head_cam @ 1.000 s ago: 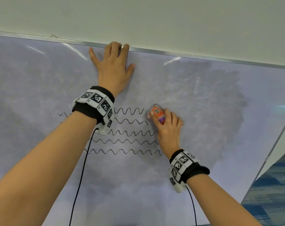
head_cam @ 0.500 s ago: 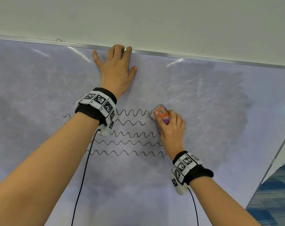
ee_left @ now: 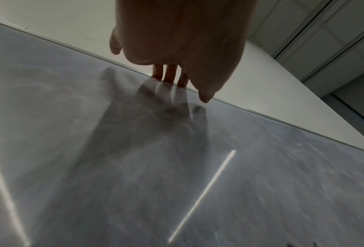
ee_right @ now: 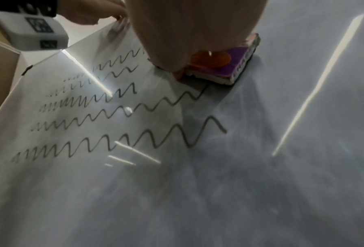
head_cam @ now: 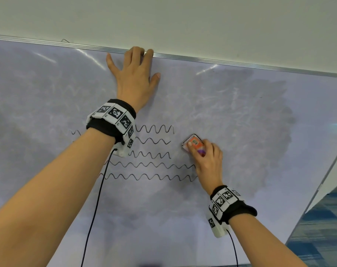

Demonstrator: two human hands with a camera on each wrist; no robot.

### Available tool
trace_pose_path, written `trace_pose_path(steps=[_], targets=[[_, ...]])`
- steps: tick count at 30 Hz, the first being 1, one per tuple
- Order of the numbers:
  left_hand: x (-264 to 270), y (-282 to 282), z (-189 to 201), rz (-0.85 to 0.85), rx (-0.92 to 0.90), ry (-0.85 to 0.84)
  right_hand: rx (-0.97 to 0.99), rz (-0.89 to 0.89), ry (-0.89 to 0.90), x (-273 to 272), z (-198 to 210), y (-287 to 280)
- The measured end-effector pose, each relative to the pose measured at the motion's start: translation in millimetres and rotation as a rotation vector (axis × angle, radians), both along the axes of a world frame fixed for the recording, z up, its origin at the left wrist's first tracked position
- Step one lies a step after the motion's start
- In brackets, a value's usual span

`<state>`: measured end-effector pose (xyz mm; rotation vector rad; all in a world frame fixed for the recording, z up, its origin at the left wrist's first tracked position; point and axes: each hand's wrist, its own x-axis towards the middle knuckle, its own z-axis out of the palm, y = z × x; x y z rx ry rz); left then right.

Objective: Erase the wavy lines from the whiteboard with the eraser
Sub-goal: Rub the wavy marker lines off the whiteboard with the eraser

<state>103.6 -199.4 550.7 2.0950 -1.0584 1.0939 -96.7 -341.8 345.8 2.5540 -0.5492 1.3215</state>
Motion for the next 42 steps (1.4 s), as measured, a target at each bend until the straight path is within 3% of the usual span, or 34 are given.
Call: trace_pose_path(steps=[5, 8, 13, 16, 20, 23, 25, 29, 32, 34, 38, 42], targets=[[0, 0, 0, 0.008, 0.01, 0.001, -0.084, 0.075, 0.198, -8, -49, 7], [0, 0, 1, 0.01, 0.011, -0.007, -0.144, 0.092, 0.247, -13, -48, -1], [1, 0, -1, 0.012, 0.011, -0.004, 0.059, 0.01, -0.054, -15, -13, -14], [0, -1, -1, 0.015, 0.01, 0.001, 0.114, 0.006, -0.124, -12, -22, -11], [-1, 0, 0, 0.021, 0.013, -0.002, 0.016, 0.051, 0.092, -18, -57, 0], [0, 0, 0, 0.011, 0.001, -0.01, -0.09, 0.089, 0.216, -29, -58, -14], [1, 0, -1, 0.01, 0.003, -0.015, -0.066, 0.063, 0.159, -33, -46, -25], [1, -1, -3, 0.013, 0.003, -0.01, 0.145, -0.024, -0.134, -37, -28, -35], [1, -2, -2, 0.017, 0.007, -0.003, 0.157, -0.026, -0.177, -33, -38, -27], [0, -2, -2, 0.02, 0.003, -0.004, 0.126, -0.014, -0.115, -33, -54, -18], [-1, -3, -2, 0.019, 0.005, 0.004, 0.042, 0.044, 0.183, -45, -100, -8], [-1, -2, -2, 0.016, 0.009, 0.002, -0.081, 0.096, 0.261, -53, -92, -24]])
